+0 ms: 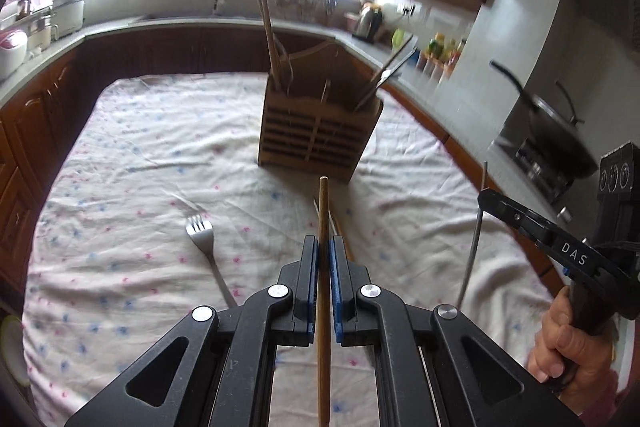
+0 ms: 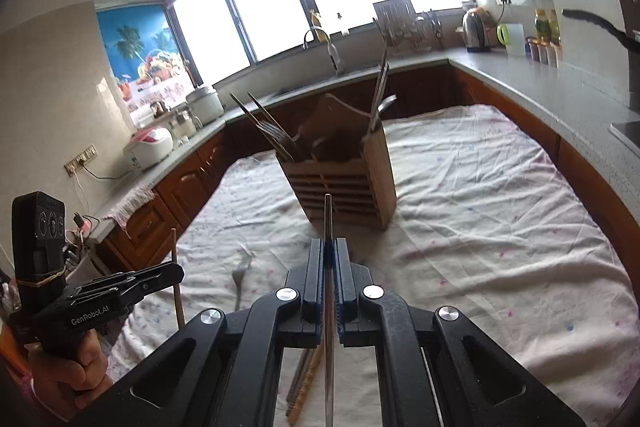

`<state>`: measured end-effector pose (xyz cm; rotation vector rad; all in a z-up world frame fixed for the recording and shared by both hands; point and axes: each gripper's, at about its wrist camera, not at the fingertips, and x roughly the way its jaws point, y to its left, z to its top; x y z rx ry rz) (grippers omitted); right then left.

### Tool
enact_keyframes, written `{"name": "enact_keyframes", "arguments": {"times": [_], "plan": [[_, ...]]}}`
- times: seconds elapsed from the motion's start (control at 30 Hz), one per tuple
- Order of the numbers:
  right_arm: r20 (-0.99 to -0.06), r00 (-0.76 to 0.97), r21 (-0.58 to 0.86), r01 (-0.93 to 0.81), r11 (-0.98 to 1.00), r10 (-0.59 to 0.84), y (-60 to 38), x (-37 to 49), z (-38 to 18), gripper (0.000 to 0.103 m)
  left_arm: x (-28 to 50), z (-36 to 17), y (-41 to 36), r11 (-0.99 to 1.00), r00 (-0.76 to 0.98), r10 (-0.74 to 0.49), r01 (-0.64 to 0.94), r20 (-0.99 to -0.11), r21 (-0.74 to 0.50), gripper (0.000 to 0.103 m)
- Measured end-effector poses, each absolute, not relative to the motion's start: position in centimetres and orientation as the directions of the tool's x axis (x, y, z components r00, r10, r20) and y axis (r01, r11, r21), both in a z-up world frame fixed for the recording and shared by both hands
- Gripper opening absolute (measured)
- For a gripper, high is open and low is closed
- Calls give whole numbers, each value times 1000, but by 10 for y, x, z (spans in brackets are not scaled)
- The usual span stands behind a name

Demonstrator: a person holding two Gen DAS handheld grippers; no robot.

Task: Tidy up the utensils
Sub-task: 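Lift both chopsticks upright and carry them over the holder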

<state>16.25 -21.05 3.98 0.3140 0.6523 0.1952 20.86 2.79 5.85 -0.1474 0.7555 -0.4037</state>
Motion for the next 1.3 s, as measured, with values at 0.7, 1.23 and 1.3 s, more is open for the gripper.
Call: {"name": "enact_keyframes", "arguments": {"times": [0.7,1.23,1.3], "plan": [[-491,831,328,-102,939,261,-209,143,76,4,150,101,50,928,759,-372,303,-534,-215,4],[-487,837,333,-88,939,251,-214,152,76,4,161,104,58,928,779,-373,298,-505,-225,4],[-489,836,334,-85,939,249,-215,155,75,4,165,103,57,927,780,-373,299,-503,-225,4]]}}
